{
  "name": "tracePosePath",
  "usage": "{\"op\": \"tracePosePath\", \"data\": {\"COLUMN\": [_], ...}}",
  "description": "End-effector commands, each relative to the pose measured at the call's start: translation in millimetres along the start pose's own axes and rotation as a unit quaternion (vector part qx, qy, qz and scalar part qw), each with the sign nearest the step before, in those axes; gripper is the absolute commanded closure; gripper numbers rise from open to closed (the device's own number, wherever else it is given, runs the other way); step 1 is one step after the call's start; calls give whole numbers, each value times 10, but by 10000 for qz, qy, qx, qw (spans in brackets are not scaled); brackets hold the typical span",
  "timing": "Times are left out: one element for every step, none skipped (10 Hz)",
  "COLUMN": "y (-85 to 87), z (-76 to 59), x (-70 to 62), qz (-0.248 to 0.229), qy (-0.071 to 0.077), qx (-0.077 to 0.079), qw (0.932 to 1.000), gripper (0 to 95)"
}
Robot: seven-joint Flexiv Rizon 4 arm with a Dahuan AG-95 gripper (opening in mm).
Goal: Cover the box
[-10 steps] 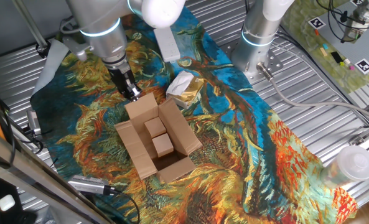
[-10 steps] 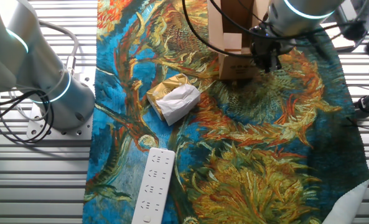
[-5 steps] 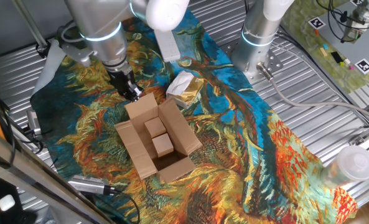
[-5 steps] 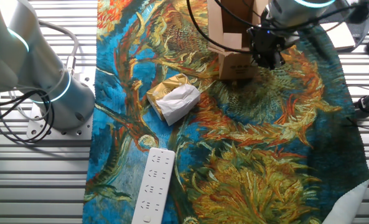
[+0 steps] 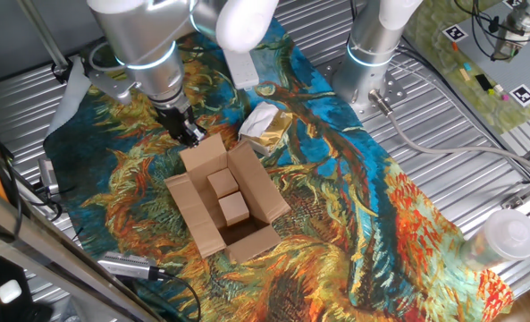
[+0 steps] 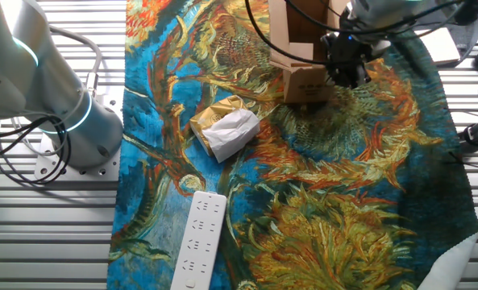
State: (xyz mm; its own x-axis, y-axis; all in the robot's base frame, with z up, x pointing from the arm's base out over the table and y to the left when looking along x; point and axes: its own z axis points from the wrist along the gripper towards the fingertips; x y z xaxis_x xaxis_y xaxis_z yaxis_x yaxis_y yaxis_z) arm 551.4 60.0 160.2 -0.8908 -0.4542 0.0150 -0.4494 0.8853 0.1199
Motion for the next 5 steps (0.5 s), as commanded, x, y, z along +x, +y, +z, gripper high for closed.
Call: {"op": "tracePosePath", "data": {"y": [177,256,357,437,485], "z": [-30,-25,-17,9,51], "x": [-54,-106,-179,-264,-335], "qz": [166,242,369,459,543], "qy": [-35,-51,-74,-129,-175], "qx": [-45,-68,-98,-174,-246], "qw": [9998,9997,9992,9987,9981], "gripper": [950,950,950,950,950]}}
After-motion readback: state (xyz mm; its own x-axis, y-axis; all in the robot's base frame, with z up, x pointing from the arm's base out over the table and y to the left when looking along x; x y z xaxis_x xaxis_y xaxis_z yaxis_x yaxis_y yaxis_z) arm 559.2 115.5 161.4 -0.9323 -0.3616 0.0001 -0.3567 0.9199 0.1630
